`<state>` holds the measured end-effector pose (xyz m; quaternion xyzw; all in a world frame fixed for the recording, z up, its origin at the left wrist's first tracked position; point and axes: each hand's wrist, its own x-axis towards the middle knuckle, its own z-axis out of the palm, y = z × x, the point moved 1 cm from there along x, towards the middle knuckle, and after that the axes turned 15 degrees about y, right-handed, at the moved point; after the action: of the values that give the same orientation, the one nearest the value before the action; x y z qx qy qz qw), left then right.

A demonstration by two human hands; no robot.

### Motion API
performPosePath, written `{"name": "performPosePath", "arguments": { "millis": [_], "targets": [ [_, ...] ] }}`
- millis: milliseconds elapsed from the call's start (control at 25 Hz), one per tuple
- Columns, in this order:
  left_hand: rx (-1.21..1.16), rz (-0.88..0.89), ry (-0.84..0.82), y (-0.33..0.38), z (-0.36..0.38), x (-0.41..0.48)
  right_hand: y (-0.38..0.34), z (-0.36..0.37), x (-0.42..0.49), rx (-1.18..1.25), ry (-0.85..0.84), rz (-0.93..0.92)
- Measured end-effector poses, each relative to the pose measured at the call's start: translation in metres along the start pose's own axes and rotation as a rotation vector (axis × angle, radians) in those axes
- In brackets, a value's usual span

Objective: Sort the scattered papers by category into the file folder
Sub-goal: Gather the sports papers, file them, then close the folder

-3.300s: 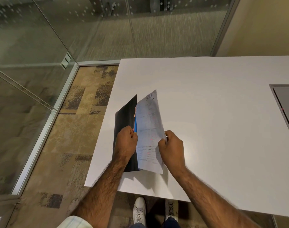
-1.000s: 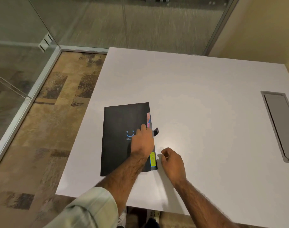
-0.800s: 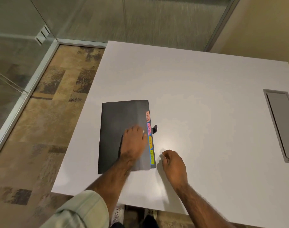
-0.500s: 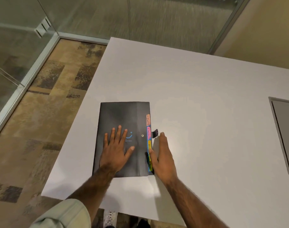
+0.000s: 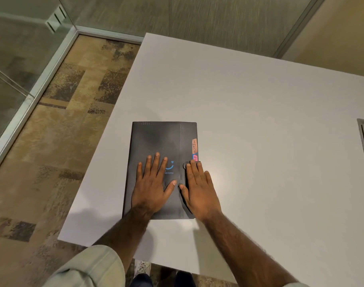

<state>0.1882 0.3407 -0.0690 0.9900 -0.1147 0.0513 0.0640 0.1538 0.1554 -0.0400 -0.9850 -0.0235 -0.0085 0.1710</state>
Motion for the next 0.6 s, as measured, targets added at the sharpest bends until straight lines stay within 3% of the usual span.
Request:
{"name": "performPosePath", "arguments": {
  "millis": [600],
  "targets": [
    [0.021,0.004,-0.006,0.0004,0.002,0.0002,-0.0081,-0.0012,-0.0006,-0.129,0.001,-0.011]
  ]
}}
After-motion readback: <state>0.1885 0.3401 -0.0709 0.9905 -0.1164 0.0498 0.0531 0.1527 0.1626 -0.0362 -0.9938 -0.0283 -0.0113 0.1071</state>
